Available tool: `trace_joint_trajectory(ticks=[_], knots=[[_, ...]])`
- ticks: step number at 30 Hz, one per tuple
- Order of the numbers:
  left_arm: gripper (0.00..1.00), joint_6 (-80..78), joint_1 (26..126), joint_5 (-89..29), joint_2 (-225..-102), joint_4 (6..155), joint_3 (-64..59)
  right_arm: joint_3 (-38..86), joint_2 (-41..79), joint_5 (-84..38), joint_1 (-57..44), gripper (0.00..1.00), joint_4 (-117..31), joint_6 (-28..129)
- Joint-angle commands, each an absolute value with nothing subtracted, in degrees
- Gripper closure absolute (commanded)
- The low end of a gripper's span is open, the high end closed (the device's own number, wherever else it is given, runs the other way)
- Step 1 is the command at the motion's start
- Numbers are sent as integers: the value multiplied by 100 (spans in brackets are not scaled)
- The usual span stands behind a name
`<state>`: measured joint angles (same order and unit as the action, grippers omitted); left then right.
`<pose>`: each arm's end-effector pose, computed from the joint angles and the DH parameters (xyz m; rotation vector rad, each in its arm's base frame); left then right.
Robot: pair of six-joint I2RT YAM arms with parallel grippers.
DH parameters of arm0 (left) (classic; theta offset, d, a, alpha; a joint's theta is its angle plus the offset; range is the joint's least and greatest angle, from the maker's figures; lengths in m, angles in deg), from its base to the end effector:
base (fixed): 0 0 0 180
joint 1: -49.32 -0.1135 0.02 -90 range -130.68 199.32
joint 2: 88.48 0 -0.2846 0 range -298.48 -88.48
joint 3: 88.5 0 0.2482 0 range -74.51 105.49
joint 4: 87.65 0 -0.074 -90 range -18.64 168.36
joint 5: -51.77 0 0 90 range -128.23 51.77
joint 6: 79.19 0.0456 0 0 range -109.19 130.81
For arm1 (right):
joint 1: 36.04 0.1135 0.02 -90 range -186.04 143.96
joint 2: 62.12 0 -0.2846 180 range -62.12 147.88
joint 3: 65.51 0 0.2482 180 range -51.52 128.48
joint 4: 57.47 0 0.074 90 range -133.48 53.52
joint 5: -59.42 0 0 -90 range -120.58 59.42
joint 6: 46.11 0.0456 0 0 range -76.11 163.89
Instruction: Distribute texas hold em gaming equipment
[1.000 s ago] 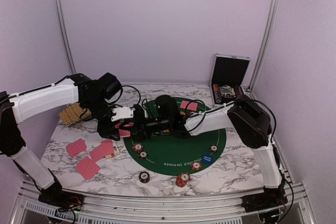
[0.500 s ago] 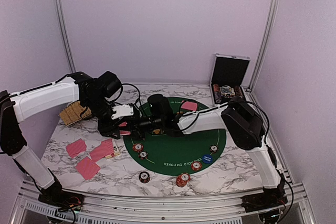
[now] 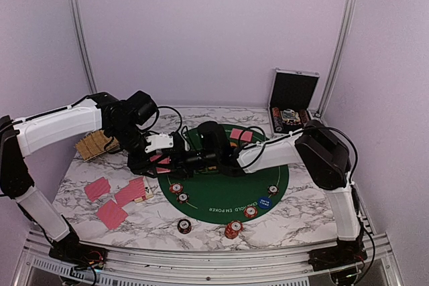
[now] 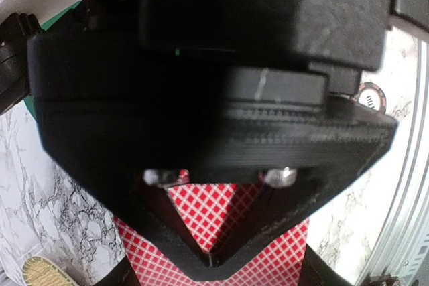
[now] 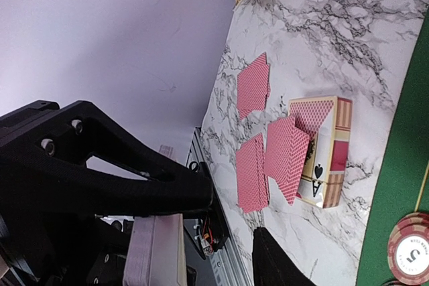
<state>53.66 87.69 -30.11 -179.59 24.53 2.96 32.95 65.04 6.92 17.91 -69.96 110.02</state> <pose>0.2464 -0.2033 0.2895 1.8118 2.0537 -0.1729 0.2809 0.4331 0.1904 -0.3374 2.3397 1.8781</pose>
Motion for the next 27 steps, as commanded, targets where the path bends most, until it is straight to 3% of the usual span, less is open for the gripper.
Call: trace_joint_trajectory(ticks=[1, 27], knots=[[41, 5414, 8738, -3036, -17836, 2238, 294, 2945, 6401, 350, 1551, 59, -6620, 11029], [40, 5407, 8738, -3054, -17793, 2229, 180, 2480, 5940, 216, 1358, 61, -6785, 10930]])
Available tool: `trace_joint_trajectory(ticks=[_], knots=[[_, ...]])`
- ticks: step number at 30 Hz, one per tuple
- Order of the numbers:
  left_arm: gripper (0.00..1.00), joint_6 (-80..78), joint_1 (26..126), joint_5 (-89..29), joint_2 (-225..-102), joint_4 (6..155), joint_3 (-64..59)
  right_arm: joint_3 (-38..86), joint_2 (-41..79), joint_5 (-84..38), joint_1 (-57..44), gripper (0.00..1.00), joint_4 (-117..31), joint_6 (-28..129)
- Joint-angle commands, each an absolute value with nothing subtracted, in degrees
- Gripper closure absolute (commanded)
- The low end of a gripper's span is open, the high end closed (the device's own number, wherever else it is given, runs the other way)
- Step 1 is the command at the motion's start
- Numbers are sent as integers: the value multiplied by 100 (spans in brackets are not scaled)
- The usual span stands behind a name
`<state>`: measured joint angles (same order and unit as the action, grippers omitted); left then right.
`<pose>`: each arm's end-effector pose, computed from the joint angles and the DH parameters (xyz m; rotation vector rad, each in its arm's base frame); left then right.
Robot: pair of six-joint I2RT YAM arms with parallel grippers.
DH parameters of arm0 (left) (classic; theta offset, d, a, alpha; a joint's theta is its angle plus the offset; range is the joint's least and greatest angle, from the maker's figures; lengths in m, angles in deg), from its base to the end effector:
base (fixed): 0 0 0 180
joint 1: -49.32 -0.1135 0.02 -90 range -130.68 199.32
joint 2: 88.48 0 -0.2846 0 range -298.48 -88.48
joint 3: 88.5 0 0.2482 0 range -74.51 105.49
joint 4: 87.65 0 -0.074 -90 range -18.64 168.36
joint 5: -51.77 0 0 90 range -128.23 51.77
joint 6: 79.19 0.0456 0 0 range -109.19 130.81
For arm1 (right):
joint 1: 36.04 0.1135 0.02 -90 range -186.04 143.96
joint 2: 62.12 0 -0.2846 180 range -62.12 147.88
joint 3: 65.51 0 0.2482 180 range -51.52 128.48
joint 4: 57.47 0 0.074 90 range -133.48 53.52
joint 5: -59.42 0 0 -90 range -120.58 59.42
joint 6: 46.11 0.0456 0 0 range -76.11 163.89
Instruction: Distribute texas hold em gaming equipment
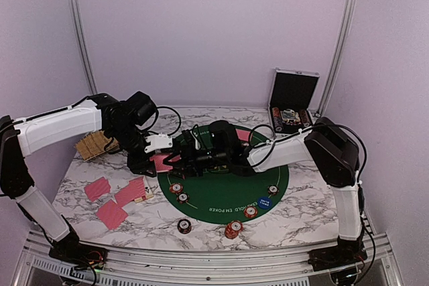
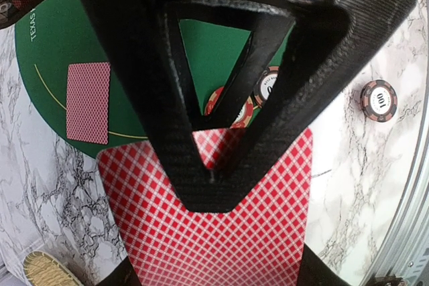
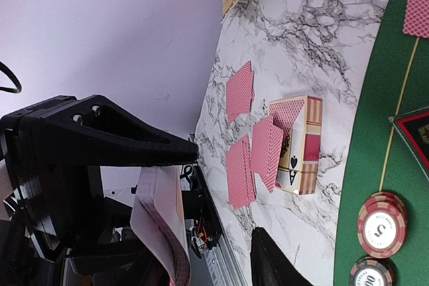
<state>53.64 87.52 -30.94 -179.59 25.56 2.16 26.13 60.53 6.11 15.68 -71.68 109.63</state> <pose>0.2478 -0.2023 0.2861 1.8041 2.0572 -0.1519 0.2835 0.4032 0.1933 -0.2793 2.3337 1.8415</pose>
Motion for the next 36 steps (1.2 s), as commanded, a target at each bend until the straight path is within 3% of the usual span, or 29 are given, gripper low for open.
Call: trace_joint_trajectory(ticks=[1, 18, 26, 36], knots=[[40, 5401, 8736, -3072, -17793, 2228, 177, 2468, 5925, 258, 1361, 64, -6884, 10959], [40, 5392, 8738, -3218, -17901, 2228, 155, 2073, 5578, 635, 1344, 100, -7672, 11374], [40, 5397, 8738, -3273, -17926, 2229, 131, 1717, 5508, 935, 1279, 100, -8687, 12109], [40, 5477, 8738, -3326, -17887, 2228, 10, 785, 4824, 1114, 822, 100, -8660, 11922]])
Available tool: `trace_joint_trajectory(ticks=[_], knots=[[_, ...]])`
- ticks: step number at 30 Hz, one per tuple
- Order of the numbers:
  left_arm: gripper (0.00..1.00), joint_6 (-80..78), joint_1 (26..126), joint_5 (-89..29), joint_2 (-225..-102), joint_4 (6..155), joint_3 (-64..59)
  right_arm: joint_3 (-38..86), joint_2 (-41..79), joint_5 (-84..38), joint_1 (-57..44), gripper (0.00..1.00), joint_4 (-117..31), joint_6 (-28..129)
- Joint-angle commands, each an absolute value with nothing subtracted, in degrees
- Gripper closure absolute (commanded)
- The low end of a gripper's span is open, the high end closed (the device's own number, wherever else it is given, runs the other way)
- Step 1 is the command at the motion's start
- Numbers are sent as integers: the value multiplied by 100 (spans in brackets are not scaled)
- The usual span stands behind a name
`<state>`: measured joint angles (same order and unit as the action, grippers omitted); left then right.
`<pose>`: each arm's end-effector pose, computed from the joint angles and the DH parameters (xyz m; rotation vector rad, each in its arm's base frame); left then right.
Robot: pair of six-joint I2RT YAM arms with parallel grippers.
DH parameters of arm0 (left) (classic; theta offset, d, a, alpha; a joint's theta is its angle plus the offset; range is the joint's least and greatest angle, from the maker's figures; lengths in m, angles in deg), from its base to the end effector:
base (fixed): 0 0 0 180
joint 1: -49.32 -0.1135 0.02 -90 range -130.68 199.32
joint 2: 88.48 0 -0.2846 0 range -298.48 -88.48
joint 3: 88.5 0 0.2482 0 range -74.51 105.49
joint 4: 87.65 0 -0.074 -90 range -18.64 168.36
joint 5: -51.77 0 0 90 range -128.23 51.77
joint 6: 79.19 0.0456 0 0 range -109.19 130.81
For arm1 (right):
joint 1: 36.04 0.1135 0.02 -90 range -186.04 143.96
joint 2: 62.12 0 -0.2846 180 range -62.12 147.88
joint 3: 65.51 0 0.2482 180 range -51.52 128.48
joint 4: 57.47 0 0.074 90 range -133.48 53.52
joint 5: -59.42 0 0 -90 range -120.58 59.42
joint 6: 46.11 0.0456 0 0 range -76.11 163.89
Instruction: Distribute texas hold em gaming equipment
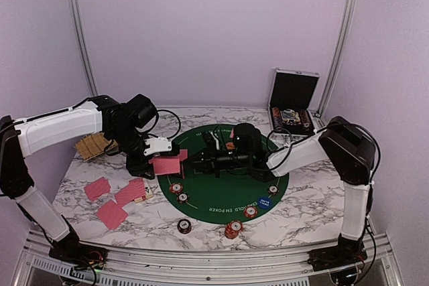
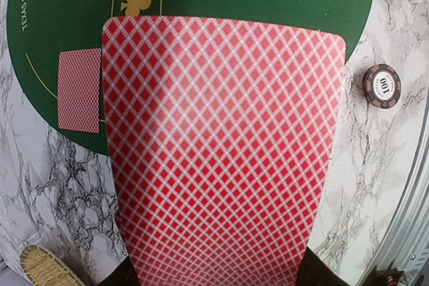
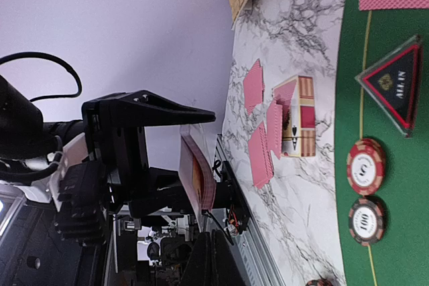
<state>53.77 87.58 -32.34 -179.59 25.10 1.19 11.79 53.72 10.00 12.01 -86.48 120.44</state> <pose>0.2461 -0.2000 0.2807 1.8189 2.0802 -0.1207 0.2756 0.3510 0.1970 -0.1246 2.2852 2.0117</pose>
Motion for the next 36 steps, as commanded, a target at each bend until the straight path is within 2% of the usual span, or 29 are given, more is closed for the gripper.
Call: trace_joint_trajectory(ticks=[1, 10, 13, 14, 16, 24, 36], knots=[[40, 5479, 8731, -3332, -17883, 2228, 9, 618, 4694, 1145, 724, 100, -8558, 11796], [40, 5472, 8733, -3263, -17882, 2223, 25, -532, 3937, 1422, 26, 99, -7897, 11187], [40, 5414, 8738, -3197, -17924, 2225, 121, -190, 4027, 1436, 258, 67, -7947, 11139], [40, 5388, 8738, -3191, -17938, 2225, 160, 9, 4084, 1438, 376, 61, -7897, 11088], [40, 5364, 8738, -3170, -17944, 2222, 224, 384, 4271, 1433, 621, 55, -7851, 11067], [39, 5285, 8733, -3113, -17976, 2222, 295, 1259, 5120, 1561, 1161, 54, -8329, 11528], [39, 5284, 8737, -3102, -17978, 2221, 318, 1701, 5643, 1619, 1417, 59, -8700, 11845]])
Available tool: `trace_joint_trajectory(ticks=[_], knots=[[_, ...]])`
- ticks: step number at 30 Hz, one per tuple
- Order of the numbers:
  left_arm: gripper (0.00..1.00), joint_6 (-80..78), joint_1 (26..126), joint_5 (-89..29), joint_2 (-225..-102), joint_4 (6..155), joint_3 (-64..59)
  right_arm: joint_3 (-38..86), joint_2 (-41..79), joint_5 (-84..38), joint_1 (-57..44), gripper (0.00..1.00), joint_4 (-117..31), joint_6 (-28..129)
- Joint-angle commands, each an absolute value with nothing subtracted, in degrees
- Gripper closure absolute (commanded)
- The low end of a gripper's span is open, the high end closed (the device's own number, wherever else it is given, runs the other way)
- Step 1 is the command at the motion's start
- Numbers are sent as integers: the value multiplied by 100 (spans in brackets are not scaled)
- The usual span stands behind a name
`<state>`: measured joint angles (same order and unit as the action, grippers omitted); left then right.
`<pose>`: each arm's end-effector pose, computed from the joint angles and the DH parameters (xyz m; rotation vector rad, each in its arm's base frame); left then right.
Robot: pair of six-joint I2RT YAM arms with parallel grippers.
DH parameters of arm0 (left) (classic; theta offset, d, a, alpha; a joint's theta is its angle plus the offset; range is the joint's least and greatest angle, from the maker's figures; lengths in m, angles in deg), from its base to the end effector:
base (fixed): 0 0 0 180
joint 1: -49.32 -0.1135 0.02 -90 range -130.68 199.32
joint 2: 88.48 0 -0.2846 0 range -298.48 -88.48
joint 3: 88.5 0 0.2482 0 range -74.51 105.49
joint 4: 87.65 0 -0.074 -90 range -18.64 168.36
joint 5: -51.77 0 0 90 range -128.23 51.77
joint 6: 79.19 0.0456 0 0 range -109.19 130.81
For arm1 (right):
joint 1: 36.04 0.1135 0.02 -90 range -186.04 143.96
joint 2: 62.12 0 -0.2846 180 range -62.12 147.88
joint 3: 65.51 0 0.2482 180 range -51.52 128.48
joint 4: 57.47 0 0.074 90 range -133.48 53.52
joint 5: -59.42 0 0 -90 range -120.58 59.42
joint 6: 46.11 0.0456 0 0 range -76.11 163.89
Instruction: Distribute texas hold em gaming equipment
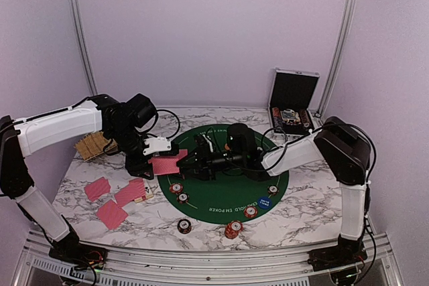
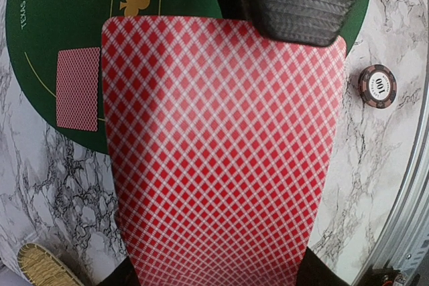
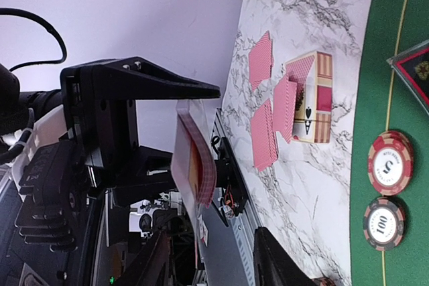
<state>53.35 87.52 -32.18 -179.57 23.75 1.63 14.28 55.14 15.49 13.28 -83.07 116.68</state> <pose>0.2448 -0.1987 0.2821 1.8199 2.0998 -0.1278 0.2689 0.3632 0.1938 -0.2991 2.3334 2.0371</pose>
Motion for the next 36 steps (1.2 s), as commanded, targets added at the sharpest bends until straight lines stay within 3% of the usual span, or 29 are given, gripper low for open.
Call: trace_joint_trajectory(ticks=[1, 7, 11, 17, 29, 36], knots=[[39, 5282, 8738, -3103, -17975, 2222, 311, 1708, 5664, 1626, 1427, 59, -8786, 11889], [40, 5283, 8733, -3129, -17977, 2220, 314, 1776, 5729, 1622, 1475, 62, -8822, 11920], [40, 5261, 8735, -3115, -17989, 2222, 329, 1891, 5854, 1633, 1497, 70, -8903, 12012], [40, 5273, 8738, -3158, -17980, 2211, 301, 1878, 5854, 1649, 1487, 100, -9042, 12109], [39, 5336, 8736, -3240, -17920, 2185, 155, -80, 4453, 1797, 627, 100, -8694, 11520], [39, 5335, 8735, -3222, -17893, 2176, 106, -841, 3804, 1883, -61, 100, -7045, 10385]])
